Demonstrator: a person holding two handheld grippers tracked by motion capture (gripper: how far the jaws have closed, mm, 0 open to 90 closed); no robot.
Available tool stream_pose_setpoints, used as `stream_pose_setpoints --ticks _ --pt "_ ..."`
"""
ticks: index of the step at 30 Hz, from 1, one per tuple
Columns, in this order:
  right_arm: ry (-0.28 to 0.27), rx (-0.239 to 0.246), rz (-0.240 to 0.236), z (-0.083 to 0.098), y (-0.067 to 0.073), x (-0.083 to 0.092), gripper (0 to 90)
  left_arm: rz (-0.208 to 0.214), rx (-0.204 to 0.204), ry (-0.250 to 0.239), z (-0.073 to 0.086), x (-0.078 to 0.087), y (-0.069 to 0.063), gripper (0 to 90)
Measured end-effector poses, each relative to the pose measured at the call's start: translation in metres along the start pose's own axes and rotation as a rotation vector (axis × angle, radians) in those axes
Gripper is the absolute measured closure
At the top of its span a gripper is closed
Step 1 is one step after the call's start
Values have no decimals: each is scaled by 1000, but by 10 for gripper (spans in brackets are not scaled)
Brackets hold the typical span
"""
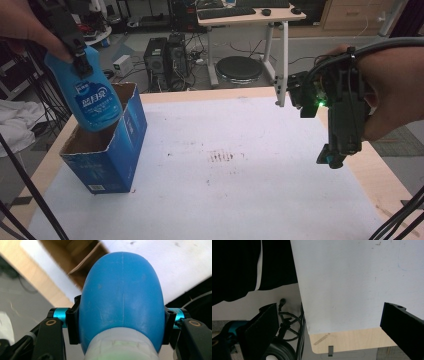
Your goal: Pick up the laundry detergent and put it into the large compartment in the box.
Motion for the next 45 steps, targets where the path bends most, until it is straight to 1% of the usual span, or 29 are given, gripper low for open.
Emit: stream_pose_setpoints --ticks 1,2,4,5,6,7,9,11,12,13,18,23,24,25,27,29,32,34,37,40,41,42,43,45 --pt "0 -5 1 -1 0 0 13 -5 31 1 1 -2 2 380" --pt "2 0 -2 -1 0 -1 13 -5 31 1 1 -2 2 380" --pt "2 0 -2 -1 -1 -1 13 -10 86 7 2 -5 8 380" --pt "2 0 -2 -1 -1 -1 13 -10 86 7 2 -5 8 380" --pt "2 0 -5 -2 -1 -2 13 -14 127 8 3 -10 12 380" --pt "1 0 -6 -2 -1 -2 13 -19 139 -8 4 -11 14 380" --pt "0 0 -4 -2 -2 -3 13 -23 170 -16 5 -15 17 380" --pt "1 2 -6 -2 -3 -3 13 -28 178 -8 5 -22 20 380" --pt "1 2 -6 -2 -3 -3 13 -28 178 -8 5 -22 20 380" --pt "3 2 -7 -2 -3 -3 13 -28 185 2 6 -29 21 380" --pt "3 -2 -10 -3 -3 -4 13 -9 181 30 6 -51 22 380" --pt "4 -6 -12 -3 -3 -5 13 16 161 50 5 -73 20 381" --pt "4 -6 -12 -3 -3 -5 13 16 161 50 5 -73 20 381" --pt "4 -4 -14 -3 -3 -5 13 28 151 56 5 -83 19 381" --pt "3 -10 -12 -3 -3 -5 13 37 140 56 4 -91 19 381" --pt "-1 -5 -12 -2 -3 -5 13 41 133 57 4 -100 18 381" --pt "4 -10 -12 -1 -3 -4 13 46 116 65 4 -111 16 381" --pt "3 -13 -12 0 -3 -4 13 49 99 67 4 -118 16 381" --pt "1 -17 -11 1 -2 -4 13 47 51 80 4 -128 14 382" --pt "0 -17 -14 1 -3 -5 13 34 -9 85 5 -136 10 382" --pt "4 -18 -14 2 -3 -6 13 36 -30 79 4 -138 9 382" --pt "1 -16 -16 1 -3 -6 13 38 -56 73 4 -141 7 382" --pt "0 -22 -16 1 -3 -7 13 36 -87 78 4 -143 7 382" --pt "-2 -17 -18 1 -3 -7 13 32 -116 80 4 -148 5 382"
Point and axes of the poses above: each handheld gripper's, and its own axes: x roughly backward along the jaws, z roughly out of its underside, y roughly to its left, the point moved 1 cm from there along -x, roughly forward along the jaws, and after that the axes turned 5 degrees about -z, right-handed, at the moved point
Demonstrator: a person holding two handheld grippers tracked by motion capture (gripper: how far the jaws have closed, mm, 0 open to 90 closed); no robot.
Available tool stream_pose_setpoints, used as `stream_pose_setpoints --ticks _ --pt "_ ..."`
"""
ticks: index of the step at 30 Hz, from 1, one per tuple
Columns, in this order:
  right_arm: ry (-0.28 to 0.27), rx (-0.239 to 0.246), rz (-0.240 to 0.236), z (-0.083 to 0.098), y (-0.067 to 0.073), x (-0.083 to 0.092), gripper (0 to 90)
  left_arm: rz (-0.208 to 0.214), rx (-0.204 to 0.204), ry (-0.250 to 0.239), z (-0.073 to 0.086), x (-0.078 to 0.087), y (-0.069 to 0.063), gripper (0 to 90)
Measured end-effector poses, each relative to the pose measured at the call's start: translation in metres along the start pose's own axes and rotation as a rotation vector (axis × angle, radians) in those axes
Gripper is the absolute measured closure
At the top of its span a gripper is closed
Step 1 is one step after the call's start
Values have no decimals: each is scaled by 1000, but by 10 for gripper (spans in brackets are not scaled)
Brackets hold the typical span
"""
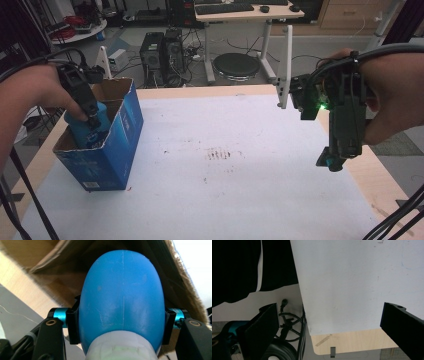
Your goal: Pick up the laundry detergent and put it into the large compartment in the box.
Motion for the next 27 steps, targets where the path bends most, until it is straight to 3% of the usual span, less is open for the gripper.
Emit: stream_pose_setpoints --ticks 1,5,9,18,27 --pt "0 0 0 0 0 0 13 0 0 0 0 0 0 382" --pt "1 -1 -1 0 0 0 13 -19 -99 -15 -2 -9 -4 382" --pt "4 -4 0 0 0 0 13 -31 -163 -24 -3 -17 -6 381" --pt "9 0 -2 0 0 0 13 -16 -211 -57 -1 -27 -4 381" --pt "7 -9 5 -1 3 1 13 -11 -216 -55 0 -28 -4 378"
Point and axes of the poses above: each handheld gripper's, and its own axes: x roughly backward along the jaws, z roughly out of its underside, y roughly to its left, the point moved 1 cm from there along -x, roughly forward along the jaws, and after that the axes turned 5 degrees about -z, right-handed, at the moved point
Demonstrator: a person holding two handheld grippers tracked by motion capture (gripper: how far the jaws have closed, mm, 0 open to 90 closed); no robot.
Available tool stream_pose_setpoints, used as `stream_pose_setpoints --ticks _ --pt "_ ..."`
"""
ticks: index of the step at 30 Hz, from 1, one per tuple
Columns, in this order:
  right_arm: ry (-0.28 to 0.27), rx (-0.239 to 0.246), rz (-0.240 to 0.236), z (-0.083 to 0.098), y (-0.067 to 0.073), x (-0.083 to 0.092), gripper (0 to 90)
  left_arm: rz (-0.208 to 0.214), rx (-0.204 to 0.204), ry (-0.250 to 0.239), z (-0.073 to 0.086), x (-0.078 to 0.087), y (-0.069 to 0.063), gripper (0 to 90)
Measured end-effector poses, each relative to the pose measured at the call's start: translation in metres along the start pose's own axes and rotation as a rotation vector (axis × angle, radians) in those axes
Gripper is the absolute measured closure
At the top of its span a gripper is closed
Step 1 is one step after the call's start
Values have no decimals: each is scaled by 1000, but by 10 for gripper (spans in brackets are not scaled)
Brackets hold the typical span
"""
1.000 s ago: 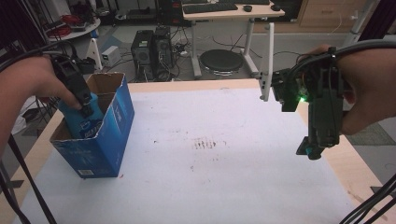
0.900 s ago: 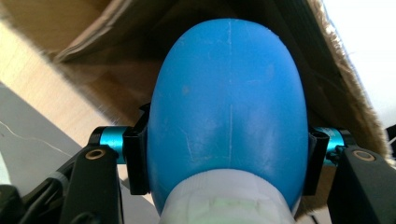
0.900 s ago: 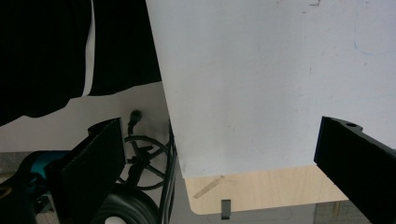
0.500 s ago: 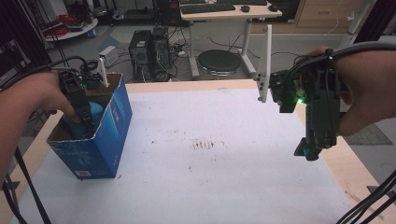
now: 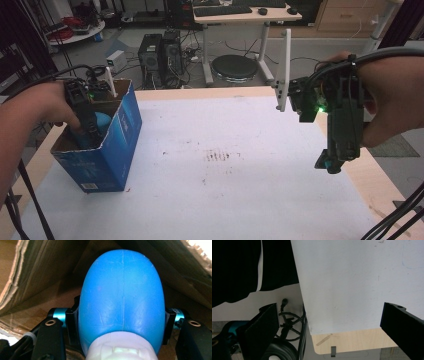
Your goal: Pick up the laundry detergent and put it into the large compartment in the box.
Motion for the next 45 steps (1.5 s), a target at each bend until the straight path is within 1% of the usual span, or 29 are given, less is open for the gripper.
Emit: stream_pose_setpoints --ticks 2,4,7,8,9,13,16,18,21,26,29,32,37,39,40,41,44,45 --pt "-2 -1 -1 0 1 0 13 -3 0 0 0 0 -1 378" --pt "-2 12 -3 0 1 0 13 -5 -2 2 -1 0 -1 377" --pt "4 -3 -1 1 2 1 13 -3 1 -5 -1 1 -1 375" --pt "1 -3 -1 1 3 1 13 6 5 -7 0 2 0 375" --pt "0 0 0 1 3 2 13 18 18 -18 0 2 -1 372" --pt "0 -5 4 1 4 4 13 26 32 -24 3 7 0 350" --pt "-1 3 2 1 5 4 13 27 39 -24 4 9 1 328" --pt "-1 0 5 0 5 4 13 30 37 -26 4 11 0 325" --pt "-2 5 4 -1 5 4 13 18 29 -19 4 16 -1 324" --pt "-4 8 5 -1 6 5 13 16 29 -19 6 20 -2 317" --pt "-3 6 10 0 6 8 13 7 27 -24 8 29 -3 304" --pt "0 7 13 -1 6 9 13 -8 15 -21 9 40 -4 275" --pt "1 13 15 0 5 9 13 -20 -12 -26 8 59 -8 241" --pt "-2 5 11 0 5 9 13 -27 -21 -23 7 65 -9 214" --pt "1 14 12 1 4 8 13 -28 -19 -22 7 68 -10 208" --pt "-4 7 10 1 5 8 13 -28 -15 -26 7 71 -11 208" --pt "-10 4 12 1 4 8 13 -23 -29 -34 5 80 -14 201" --pt "-10 3 13 1 4 9 13 -21 -28 -39 4 82 -16 197"
Point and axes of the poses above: each handheld gripper's, and its own axes: x roughly backward along the jaws, z roughly out of its underside, y roughly to its left, the point moved 1 cm from there along -x, roughly forward along the jaws, and after that the axes turned 5 degrees about -z, right-handed, at the moved point
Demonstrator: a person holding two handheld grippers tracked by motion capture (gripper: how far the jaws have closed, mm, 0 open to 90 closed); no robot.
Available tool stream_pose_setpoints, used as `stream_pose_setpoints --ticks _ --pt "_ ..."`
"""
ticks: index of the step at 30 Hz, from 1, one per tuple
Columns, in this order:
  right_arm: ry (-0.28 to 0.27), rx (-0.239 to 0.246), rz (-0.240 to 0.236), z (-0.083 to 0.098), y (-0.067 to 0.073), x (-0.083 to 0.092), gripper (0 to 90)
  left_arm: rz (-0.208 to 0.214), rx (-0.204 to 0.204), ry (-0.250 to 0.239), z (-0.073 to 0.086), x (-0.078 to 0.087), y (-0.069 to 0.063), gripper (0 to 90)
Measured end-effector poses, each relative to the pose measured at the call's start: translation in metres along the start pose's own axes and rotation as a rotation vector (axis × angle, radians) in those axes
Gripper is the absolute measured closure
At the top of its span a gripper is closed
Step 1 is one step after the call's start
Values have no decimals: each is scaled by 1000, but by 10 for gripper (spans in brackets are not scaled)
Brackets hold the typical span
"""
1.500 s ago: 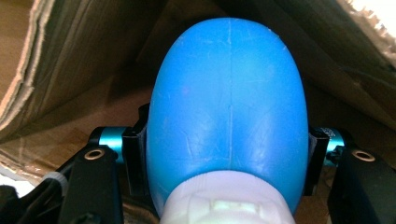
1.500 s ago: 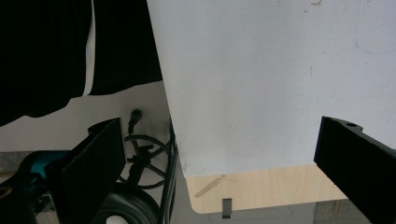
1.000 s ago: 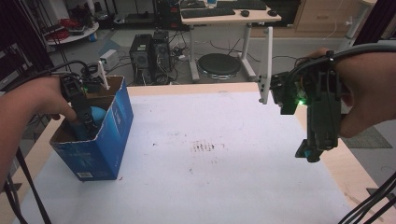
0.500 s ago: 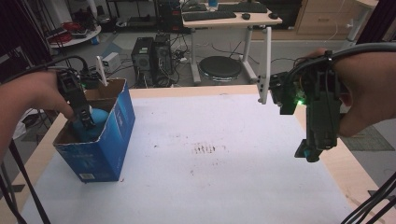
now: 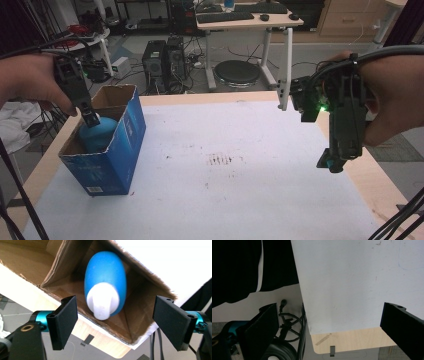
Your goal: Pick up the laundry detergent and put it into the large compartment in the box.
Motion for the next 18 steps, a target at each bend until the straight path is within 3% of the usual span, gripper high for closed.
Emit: stream_pose_setpoints --ticks 5,9,18 --pt "1 4 -1 -1 -1 0 13 -4 -11 -14 -5 9 -7 163" --pt "-2 5 -3 -1 -2 -1 13 -14 -52 -28 -11 13 -14 133" --pt "-1 14 -12 -2 -5 -5 13 6 -171 -14 -29 11 -39 68"
Point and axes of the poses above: each handheld gripper's, and its own axes: x roughly backward along the jaws, z roughly out of its underside, y roughly to its left, the point moved 1 cm from there along -x, roughly forward along the jaws, and after that the axes turned 5 degrees about -z, right-handed, at the moved point
